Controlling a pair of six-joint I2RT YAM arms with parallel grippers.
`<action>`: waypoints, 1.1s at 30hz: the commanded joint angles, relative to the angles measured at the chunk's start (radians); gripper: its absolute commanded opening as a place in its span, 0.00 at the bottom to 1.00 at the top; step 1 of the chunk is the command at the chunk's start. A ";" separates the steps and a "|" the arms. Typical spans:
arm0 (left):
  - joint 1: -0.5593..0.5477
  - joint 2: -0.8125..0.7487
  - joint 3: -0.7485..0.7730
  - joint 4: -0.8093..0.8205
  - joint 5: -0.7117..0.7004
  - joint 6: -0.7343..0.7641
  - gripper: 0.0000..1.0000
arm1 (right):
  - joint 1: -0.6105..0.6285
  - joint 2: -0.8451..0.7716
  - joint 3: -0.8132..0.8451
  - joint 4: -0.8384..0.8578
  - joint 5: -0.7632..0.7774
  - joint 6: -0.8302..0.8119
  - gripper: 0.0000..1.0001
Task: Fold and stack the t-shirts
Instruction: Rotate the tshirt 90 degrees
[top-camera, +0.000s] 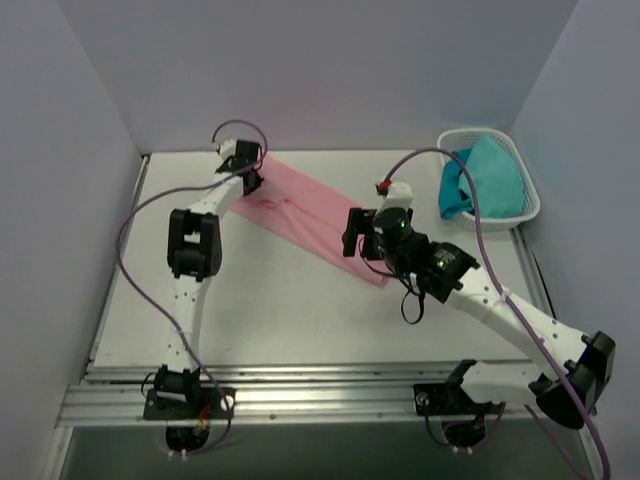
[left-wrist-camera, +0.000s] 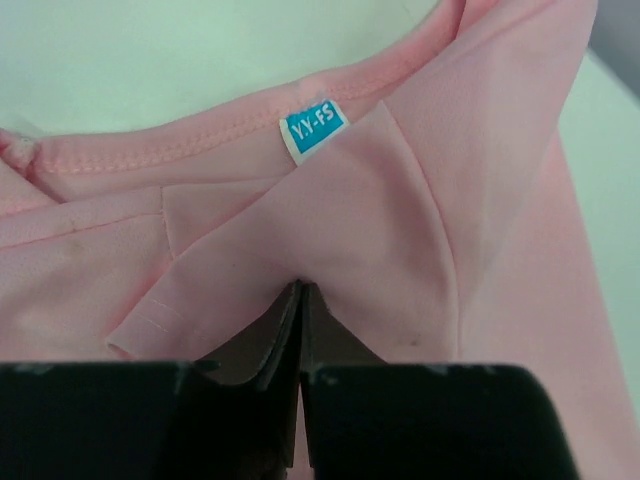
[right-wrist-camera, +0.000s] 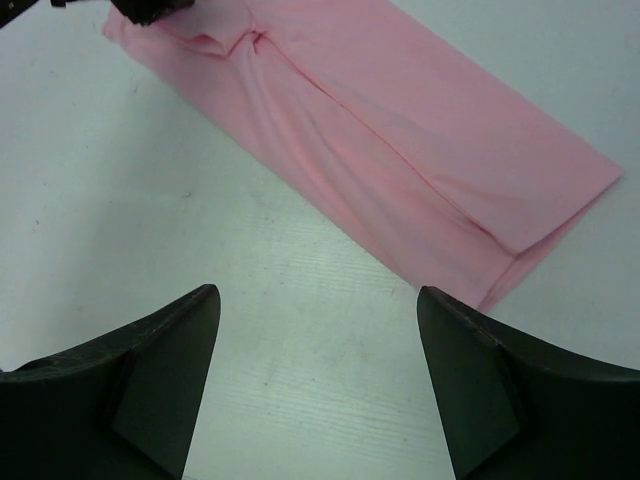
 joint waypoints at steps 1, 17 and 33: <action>0.015 0.197 0.325 -0.161 0.235 0.061 0.11 | -0.019 -0.018 -0.014 -0.015 0.019 -0.031 0.76; -0.019 -0.211 0.077 0.579 0.777 0.079 0.94 | -0.059 -0.041 -0.104 0.048 -0.030 -0.027 0.76; -0.402 -1.018 -1.071 0.499 -0.011 -0.092 0.94 | -0.062 -0.101 -0.130 0.060 -0.024 -0.030 0.76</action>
